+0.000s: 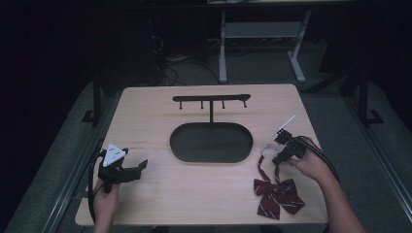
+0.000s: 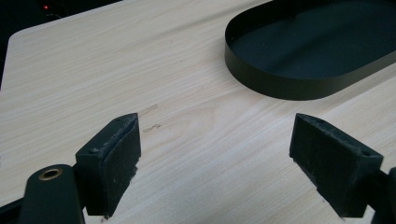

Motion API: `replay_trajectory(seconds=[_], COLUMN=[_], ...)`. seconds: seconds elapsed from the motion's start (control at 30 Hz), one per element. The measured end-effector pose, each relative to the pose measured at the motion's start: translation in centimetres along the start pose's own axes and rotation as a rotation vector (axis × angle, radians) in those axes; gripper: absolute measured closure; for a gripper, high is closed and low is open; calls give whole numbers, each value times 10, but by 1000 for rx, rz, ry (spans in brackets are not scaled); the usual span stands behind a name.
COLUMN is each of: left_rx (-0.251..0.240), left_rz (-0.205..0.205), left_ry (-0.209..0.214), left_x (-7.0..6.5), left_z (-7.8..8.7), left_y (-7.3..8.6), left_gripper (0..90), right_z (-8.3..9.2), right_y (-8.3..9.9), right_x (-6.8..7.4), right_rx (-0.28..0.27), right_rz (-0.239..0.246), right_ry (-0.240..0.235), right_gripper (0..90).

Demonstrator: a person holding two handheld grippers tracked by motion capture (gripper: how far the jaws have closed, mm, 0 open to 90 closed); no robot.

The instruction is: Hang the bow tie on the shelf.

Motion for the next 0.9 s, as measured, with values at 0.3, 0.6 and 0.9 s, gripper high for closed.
replay_trajectory(seconds=[0.3,0.6,0.9], left_rx=[0,2,10], left_rz=[0,0,-4], left_ry=[-5,-7,3], left_x=[1,1,-1], left_z=[1,0,0], left_y=[0,0,0], left_gripper=[163,162,162], right_z=[-1,3,26], right_y=[-4,-2,-4], right_x=[4,6,19], right_rx=[11,15,-31], right_rz=[47,67,149], right_ry=[48,42,-5], right_gripper=[822,861,863])
Point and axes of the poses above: each handheld gripper's, and its own axes: z roughly backward along the jaws, y roughly out of its underside, x roughly to its left, the point moved 9 cm from there along -z, roughly forward along the jaws, and after that the axes turned 2 degrees about y, right-handed, at the moved point
